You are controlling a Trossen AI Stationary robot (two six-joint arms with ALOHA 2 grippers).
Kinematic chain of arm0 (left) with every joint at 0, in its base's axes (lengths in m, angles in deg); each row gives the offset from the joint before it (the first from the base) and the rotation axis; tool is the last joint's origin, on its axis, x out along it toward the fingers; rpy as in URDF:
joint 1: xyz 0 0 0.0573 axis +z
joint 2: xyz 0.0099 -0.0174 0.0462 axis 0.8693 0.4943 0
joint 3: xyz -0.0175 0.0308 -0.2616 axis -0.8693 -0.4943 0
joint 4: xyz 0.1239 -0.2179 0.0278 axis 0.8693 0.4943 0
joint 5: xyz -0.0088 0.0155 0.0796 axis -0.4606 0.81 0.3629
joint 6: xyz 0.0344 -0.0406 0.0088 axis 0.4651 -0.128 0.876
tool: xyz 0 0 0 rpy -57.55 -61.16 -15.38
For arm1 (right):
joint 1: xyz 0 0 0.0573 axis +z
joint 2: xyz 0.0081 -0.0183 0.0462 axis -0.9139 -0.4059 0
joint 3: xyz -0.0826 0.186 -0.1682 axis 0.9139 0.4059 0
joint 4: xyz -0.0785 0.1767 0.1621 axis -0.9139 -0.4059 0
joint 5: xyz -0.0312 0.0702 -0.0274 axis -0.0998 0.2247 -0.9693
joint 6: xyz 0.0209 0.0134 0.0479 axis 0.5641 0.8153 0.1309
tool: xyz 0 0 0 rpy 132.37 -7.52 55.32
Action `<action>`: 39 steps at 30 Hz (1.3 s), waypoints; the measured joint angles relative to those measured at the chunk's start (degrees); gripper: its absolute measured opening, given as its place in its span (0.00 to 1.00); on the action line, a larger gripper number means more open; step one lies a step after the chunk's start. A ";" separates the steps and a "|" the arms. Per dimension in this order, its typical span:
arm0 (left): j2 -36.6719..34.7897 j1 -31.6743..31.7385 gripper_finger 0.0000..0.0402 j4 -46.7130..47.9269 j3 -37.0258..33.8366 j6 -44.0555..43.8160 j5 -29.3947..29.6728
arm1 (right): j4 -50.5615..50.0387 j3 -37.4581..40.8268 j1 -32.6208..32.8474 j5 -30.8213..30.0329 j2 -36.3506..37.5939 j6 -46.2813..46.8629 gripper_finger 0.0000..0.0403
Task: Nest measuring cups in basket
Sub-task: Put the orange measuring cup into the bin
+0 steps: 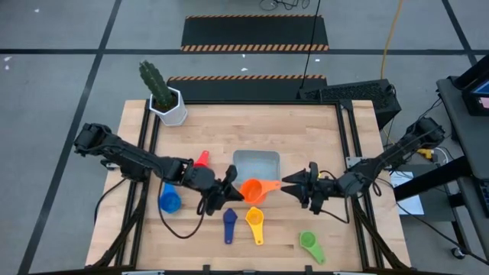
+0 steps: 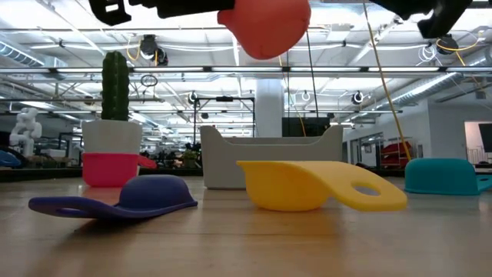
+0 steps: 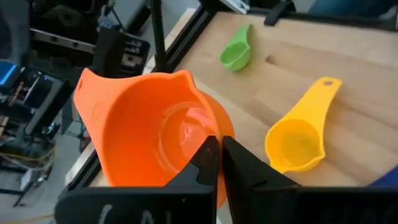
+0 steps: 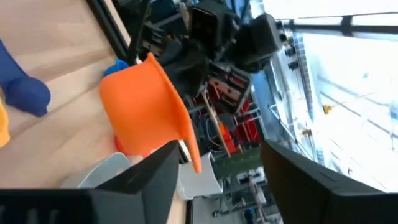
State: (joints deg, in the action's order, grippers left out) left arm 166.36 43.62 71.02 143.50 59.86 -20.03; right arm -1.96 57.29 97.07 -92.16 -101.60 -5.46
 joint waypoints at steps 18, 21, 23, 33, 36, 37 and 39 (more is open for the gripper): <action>0.04 0.80 0.03 -0.96 0.00 -4.86 -4.68 | -0.03 0.00 -2.55 6.13 -3.31 -7.49 0.18; 0.04 1.79 0.01 -0.75 0.00 -5.09 -5.44 | -0.05 0.00 -2.55 6.13 -3.31 -7.74 0.15; 0.04 2.33 0.02 -0.65 0.00 -5.05 -5.46 | -0.05 0.00 -2.57 6.13 -3.31 -7.92 0.14; 0.52 2.98 0.03 -0.24 -0.04 -2.61 -8.55 | -0.38 0.02 -2.57 6.15 -3.28 -8.11 0.01; 0.52 2.95 0.04 -0.23 -0.04 -1.24 -8.67 | -0.40 0.02 -2.57 6.20 -3.28 -8.11 0.02; 0.52 2.91 0.03 -0.17 -0.04 -0.96 -8.67 | -0.41 0.02 -2.57 6.22 -3.28 -8.11 0.02; 0.52 2.91 0.02 -0.15 -0.04 -0.87 -8.71 | -0.44 0.02 -2.57 6.36 -3.28 -8.13 0.02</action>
State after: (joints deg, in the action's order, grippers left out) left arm 166.89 46.53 70.87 143.45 58.99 -28.74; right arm -2.40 57.31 94.50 -85.80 -104.88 -13.60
